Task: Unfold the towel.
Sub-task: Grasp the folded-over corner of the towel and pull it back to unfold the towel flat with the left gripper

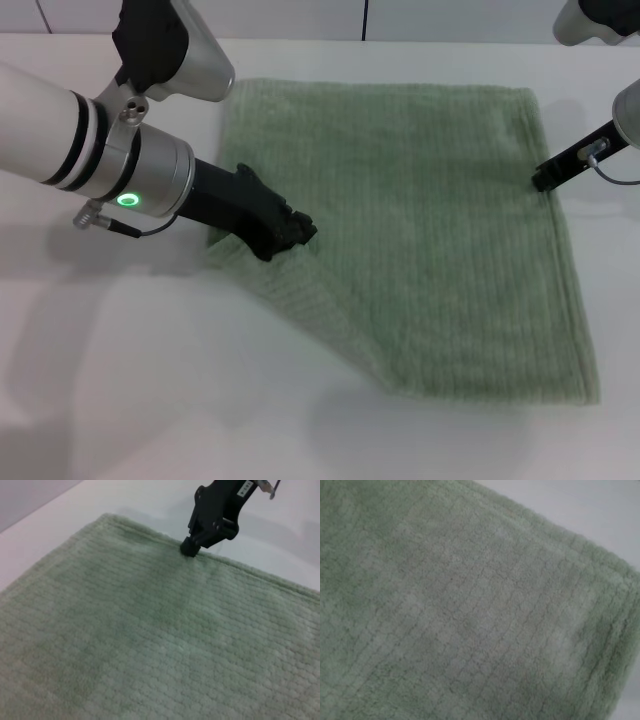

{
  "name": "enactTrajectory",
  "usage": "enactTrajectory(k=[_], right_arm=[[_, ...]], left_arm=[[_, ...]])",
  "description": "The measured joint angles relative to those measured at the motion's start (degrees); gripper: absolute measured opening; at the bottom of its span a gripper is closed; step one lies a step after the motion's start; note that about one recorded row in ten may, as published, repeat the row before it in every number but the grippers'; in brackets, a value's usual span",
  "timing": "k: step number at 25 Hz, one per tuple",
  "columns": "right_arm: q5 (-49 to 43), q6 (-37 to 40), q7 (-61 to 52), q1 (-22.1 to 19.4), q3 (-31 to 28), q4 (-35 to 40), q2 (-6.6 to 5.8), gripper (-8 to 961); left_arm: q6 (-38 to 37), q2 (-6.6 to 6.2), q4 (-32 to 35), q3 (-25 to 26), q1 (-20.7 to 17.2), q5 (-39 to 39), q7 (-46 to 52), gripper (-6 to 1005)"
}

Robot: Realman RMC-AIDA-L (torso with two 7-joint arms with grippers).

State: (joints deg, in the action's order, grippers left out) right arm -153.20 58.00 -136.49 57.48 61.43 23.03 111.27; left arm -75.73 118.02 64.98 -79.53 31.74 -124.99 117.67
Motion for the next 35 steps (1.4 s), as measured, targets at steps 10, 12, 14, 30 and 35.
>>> enactTrajectory(k=[10, 12, 14, 30, 35], right_arm=[[0.0, -0.1, 0.0, 0.1, 0.2, 0.0, 0.0, 10], [0.0, -0.1, 0.0, 0.1, 0.2, 0.0, 0.0, 11], [0.0, -0.1, 0.0, 0.1, 0.2, 0.0, 0.0, 11], [0.0, -0.4, 0.0, 0.2, 0.2, -0.1, -0.15, 13], [0.0, -0.5, 0.0, 0.2, 0.2, -0.1, -0.17, 13]], left_arm=[[-1.4, -0.07, 0.0, 1.0, -0.8, -1.0, 0.3, 60], [-1.8, -0.08, 0.0, 1.6, -1.0, -1.3, 0.4, 60], [-2.0, -0.07, 0.3, 2.1, -1.4, -1.8, 0.6, 60], [-5.7, 0.11, 4.5, 3.6, -4.6, -1.2, 0.2, 60], [-7.9, 0.09, 5.9, 3.6, -5.2, 0.1, 0.0, 59]])
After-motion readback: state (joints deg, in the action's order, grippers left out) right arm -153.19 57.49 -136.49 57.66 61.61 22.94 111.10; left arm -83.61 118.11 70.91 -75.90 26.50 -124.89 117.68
